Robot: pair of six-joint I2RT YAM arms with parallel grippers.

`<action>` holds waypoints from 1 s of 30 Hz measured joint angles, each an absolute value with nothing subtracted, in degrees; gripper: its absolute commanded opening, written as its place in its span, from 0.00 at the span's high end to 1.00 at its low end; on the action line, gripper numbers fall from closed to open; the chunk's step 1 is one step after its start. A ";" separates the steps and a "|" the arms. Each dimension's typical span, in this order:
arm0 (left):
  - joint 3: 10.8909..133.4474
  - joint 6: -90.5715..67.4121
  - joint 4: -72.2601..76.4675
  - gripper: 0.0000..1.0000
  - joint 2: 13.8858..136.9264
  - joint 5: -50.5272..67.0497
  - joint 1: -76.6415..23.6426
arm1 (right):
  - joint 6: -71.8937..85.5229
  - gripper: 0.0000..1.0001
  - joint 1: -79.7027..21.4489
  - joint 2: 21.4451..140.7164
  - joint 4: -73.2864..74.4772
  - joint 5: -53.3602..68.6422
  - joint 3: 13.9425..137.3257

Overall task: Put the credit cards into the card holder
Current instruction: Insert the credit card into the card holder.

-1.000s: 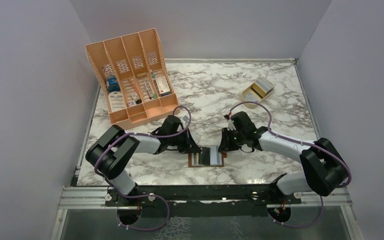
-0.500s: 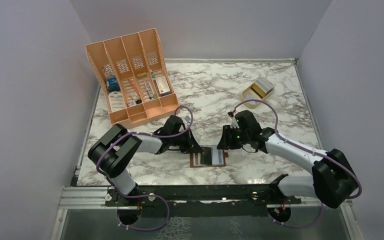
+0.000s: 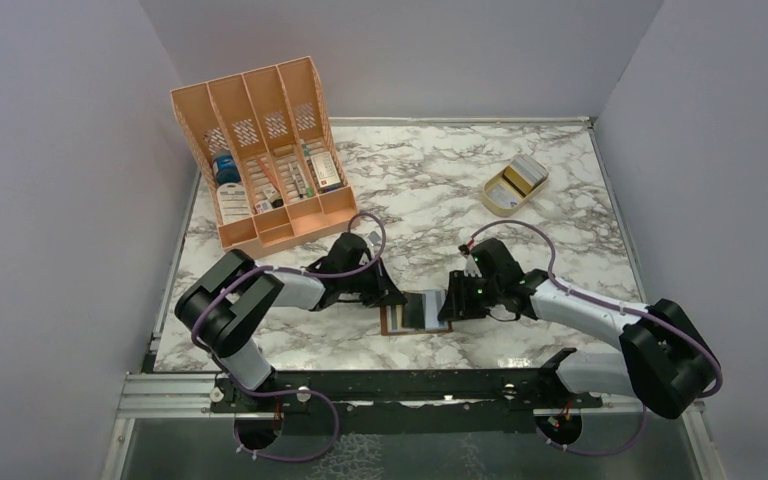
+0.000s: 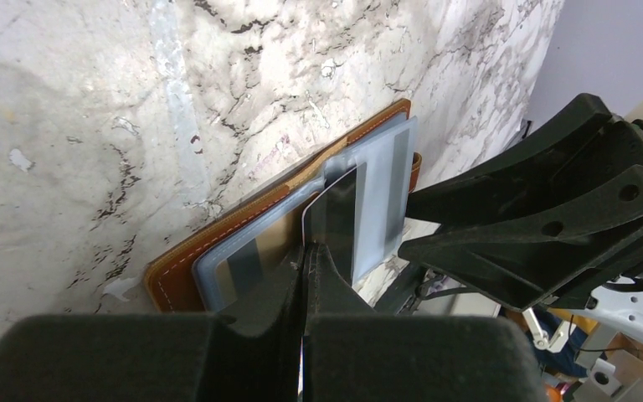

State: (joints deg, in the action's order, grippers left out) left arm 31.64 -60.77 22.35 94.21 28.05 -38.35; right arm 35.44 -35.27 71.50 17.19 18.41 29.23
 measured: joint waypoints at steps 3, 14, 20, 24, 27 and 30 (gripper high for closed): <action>31.42 -61.12 22.87 1.00 94.13 27.29 -38.89 | 36.12 0.63 -35.31 71.57 15.99 19.27 28.40; 28.34 -62.74 24.43 1.00 90.78 22.13 -39.83 | 39.72 0.70 -37.63 74.02 9.63 22.24 26.74; 27.18 -62.72 24.45 1.00 89.14 19.55 -39.83 | 41.39 0.70 -39.48 75.22 7.01 23.00 26.41; 26.89 -62.63 24.73 1.00 89.08 19.38 -39.83 | 41.87 0.73 -39.48 74.87 6.35 22.96 25.89; 25.80 -62.28 24.97 1.00 88.14 18.90 -39.86 | 41.98 0.74 -39.53 74.56 6.28 22.81 25.61; 24.99 -61.93 24.97 1.00 87.13 18.48 -39.88 | 42.00 0.75 -39.70 74.46 6.37 22.48 25.58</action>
